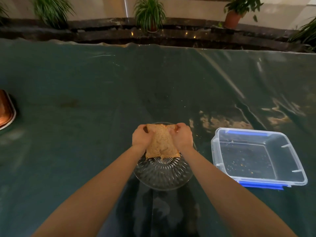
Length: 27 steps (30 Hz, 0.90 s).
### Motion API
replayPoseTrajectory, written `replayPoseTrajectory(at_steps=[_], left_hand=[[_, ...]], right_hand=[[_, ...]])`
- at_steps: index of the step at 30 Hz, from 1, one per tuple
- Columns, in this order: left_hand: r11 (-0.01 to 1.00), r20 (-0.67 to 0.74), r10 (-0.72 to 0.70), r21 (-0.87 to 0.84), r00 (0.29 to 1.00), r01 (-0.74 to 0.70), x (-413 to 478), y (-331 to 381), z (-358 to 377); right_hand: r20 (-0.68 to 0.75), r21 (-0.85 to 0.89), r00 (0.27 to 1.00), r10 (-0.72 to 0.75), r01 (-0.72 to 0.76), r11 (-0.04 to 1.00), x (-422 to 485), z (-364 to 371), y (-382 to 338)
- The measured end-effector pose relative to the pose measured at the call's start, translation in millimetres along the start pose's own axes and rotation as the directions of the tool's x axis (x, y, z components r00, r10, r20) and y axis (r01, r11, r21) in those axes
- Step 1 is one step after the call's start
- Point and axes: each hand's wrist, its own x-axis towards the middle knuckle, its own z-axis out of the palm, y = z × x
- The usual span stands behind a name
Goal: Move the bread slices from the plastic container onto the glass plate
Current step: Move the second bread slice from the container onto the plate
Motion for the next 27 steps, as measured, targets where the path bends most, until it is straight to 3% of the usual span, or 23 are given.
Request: replayPoseTrajectory(at_steps=[6, 16, 21, 27], left_hand=[[0.999, 0.004, 0.015, -0.036, 1.000, -0.015, 1.6, -5.6, 2.3], [0.998, 0.000, 0.054, -0.042, 0.999, -0.054, -0.6, -1.6, -2.9], [0.997, -0.032, 0.075, 0.024, 0.997, -0.074, -2.4, -0.5, -14.7], [0.996, 0.080, -0.018, 0.087, 0.997, 0.011, -9.6, -4.8, -14.3]], right_hand=[[-0.053, 0.049, 0.998, -0.018, 0.021, 0.999, -2.7, 5.7, 5.9], [-0.010, 0.064, 0.997, -0.080, 0.080, 0.995, -2.2, -8.3, 13.2], [-0.014, -0.036, 0.996, -0.090, 0.090, 0.995, -5.9, -18.4, 20.6], [0.162, -0.077, 0.986, -0.023, 0.036, 0.996, -12.6, -17.6, 26.3]])
